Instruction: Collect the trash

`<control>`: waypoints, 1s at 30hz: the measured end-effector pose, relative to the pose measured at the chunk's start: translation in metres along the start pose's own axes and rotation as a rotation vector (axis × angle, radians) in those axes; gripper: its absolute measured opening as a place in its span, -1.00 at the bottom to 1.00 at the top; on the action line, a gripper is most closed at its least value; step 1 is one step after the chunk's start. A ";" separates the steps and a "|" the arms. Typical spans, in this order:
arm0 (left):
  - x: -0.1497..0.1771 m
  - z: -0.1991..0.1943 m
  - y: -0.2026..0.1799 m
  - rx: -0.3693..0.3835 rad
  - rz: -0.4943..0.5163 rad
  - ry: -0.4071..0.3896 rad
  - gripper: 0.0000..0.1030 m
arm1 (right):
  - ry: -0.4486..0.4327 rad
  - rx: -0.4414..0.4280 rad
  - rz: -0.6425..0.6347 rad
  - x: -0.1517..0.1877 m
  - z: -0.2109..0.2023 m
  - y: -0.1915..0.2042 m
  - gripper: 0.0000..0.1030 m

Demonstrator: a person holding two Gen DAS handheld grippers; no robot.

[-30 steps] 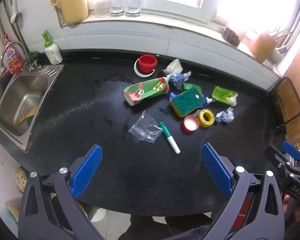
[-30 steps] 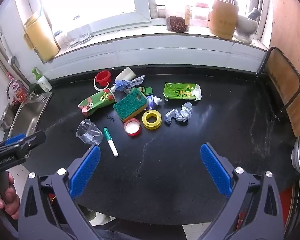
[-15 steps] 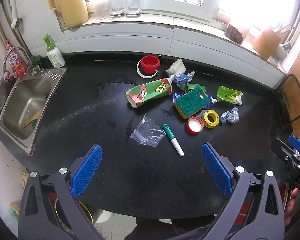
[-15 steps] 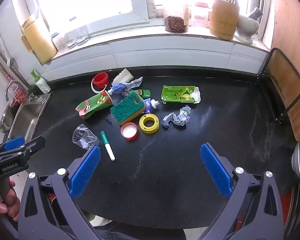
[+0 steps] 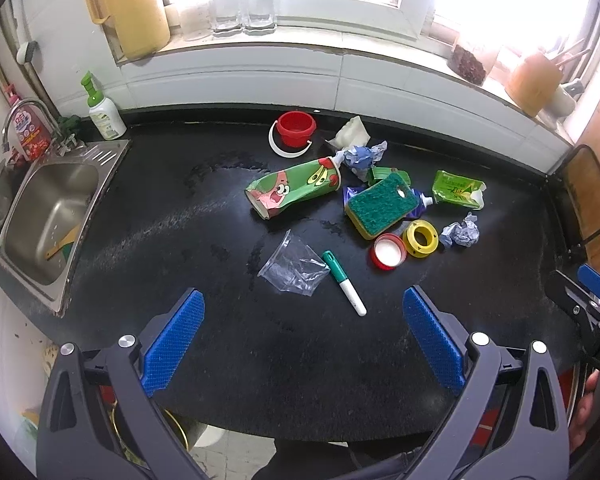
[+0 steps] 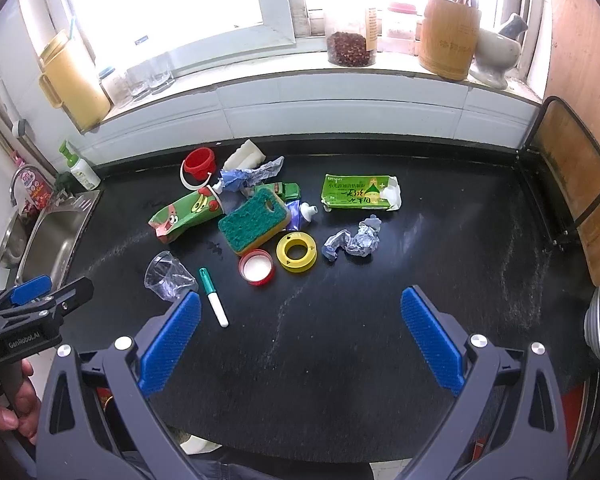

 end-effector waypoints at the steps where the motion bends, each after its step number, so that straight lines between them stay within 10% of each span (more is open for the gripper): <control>1: 0.000 0.000 0.000 0.000 0.001 -0.001 0.88 | 0.000 0.000 0.001 -0.001 0.000 0.000 0.89; 30: -0.003 0.007 -0.003 0.007 0.012 0.015 0.88 | 0.013 -0.006 0.010 -0.002 0.009 0.000 0.89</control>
Point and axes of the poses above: each gripper's, at about its wrist camera, not at the fingertips, and z roughly the way its jaws point, y to its left, x to its underside, the point moved 7 cm from there along z, roughly the way its jaws point, and after that the axes turned 4 degrees about x, right-handed, at the moved point
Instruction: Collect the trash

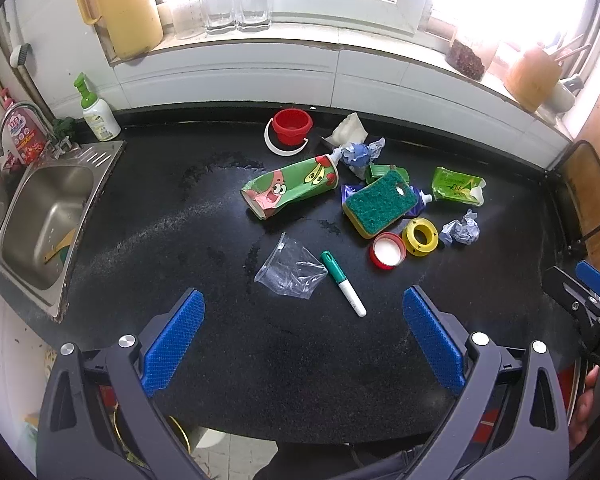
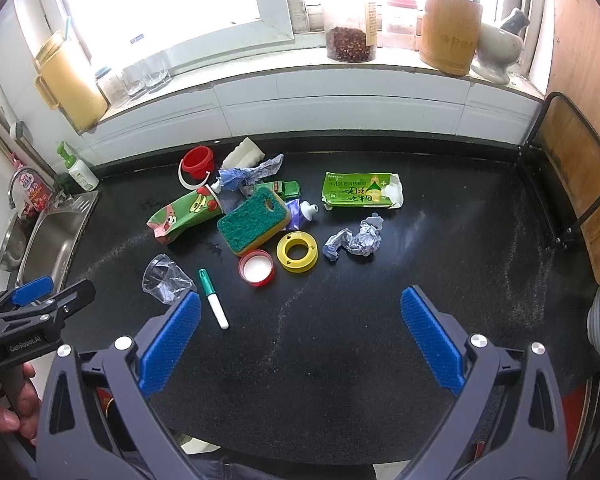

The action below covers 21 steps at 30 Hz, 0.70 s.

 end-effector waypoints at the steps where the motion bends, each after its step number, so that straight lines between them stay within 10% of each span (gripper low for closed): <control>1: 0.000 0.000 0.000 0.000 0.000 0.001 0.88 | 0.000 0.001 0.000 0.000 0.000 0.000 0.89; 21: 0.005 0.029 0.017 -0.003 0.000 0.045 0.88 | 0.033 -0.003 0.041 0.001 0.017 -0.020 0.89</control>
Point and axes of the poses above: each gripper's, at about its wrist camera, not at the fingertips, and z roughly the way its jaws point, y to its left, x to its underside, the point moved 7 cm from there along z, roughly the way its jaws point, and after that the axes turned 4 degrees about x, right-handed, at the moved point
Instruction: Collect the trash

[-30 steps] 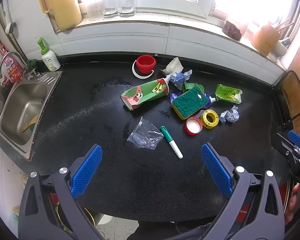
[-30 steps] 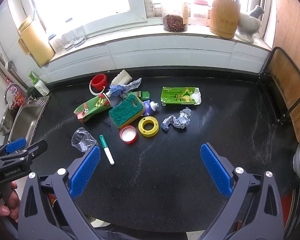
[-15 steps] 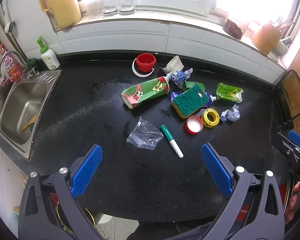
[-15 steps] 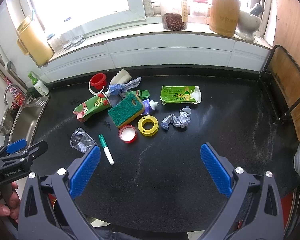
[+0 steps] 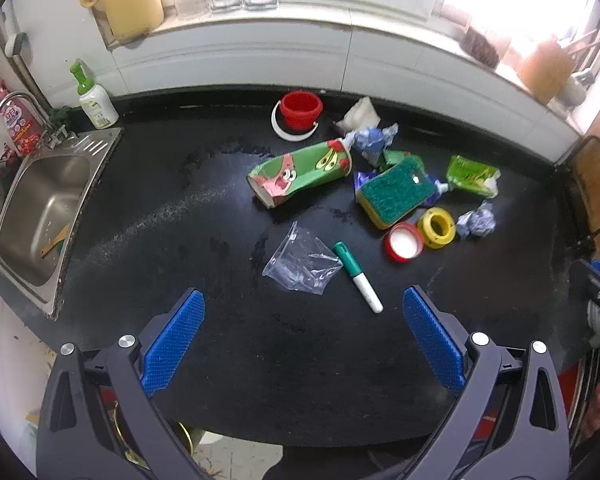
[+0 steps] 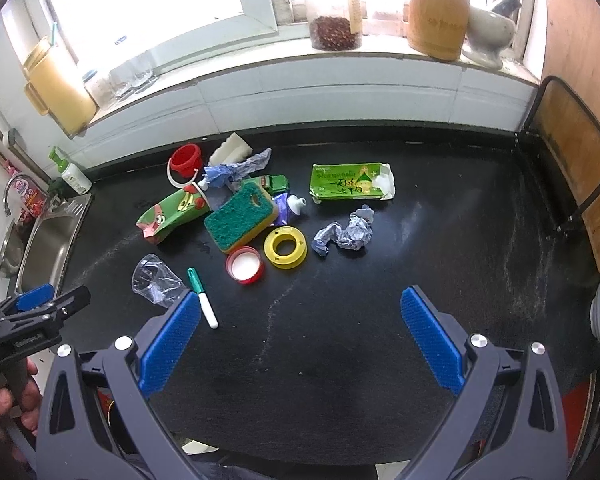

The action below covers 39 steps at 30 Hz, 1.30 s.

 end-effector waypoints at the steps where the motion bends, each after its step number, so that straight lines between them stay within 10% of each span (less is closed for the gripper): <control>1: 0.001 0.005 0.000 0.002 0.005 0.004 0.88 | 0.003 0.001 0.003 -0.001 0.003 -0.002 0.89; 23: -0.006 0.151 0.037 -0.003 -0.045 0.058 0.77 | 0.219 0.008 0.081 -0.038 0.209 -0.075 0.77; 30: -0.005 0.174 0.027 0.038 -0.002 0.099 0.03 | 0.240 -0.041 0.013 -0.038 0.226 -0.062 -0.32; 39: -0.006 0.153 0.010 0.050 0.033 0.085 -0.14 | 0.187 -0.038 -0.023 -0.032 0.198 -0.054 -0.45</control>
Point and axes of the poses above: each gripper's, at about its wrist camera, not at the fingertips, and z roughly the way its jaws point, y to its left, x to its underside, the point moved 7 cm from there along z, roughly the way its jaws point, and after that the axes turned 4 degrees about x, right-handed, at the moved point
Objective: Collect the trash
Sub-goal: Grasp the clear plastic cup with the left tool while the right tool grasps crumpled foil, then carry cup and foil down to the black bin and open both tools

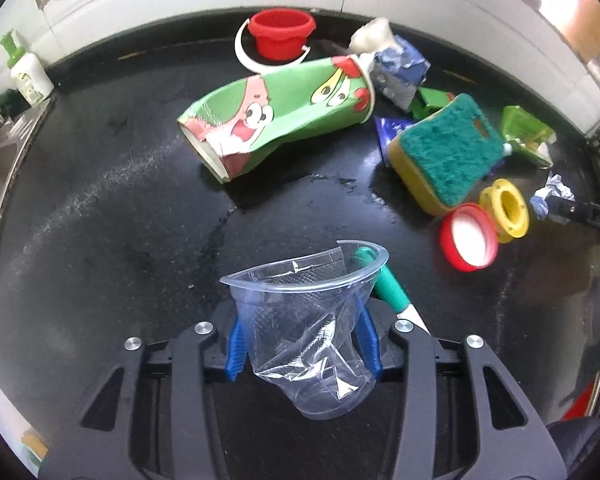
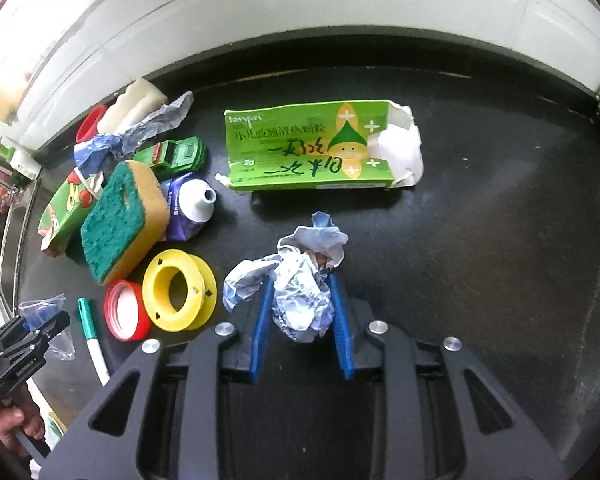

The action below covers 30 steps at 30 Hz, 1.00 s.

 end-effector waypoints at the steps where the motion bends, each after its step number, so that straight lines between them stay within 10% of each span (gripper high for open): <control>1: 0.002 -0.005 -0.001 0.002 -0.001 -0.005 -0.14 | -0.004 0.004 -0.002 0.001 -0.004 0.000 -0.45; 15: 0.019 -0.089 0.012 -0.015 -0.060 -0.116 -0.14 | -0.123 -0.039 -0.164 0.028 -0.095 0.066 -0.45; 30: 0.181 -0.220 0.159 -0.216 -0.422 -0.249 -0.14 | -0.091 -0.366 -0.732 0.142 -0.139 0.357 -0.44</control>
Point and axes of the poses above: each gripper's, at about its wrist camera, not at the fingertips, and z roughly the way its jaws point, y to its left, x to its underside, the point moved 7 cm from there along z, roughly the way its jaws point, and after that the axes turned 4 degrees about x, right-handed, at the moved point
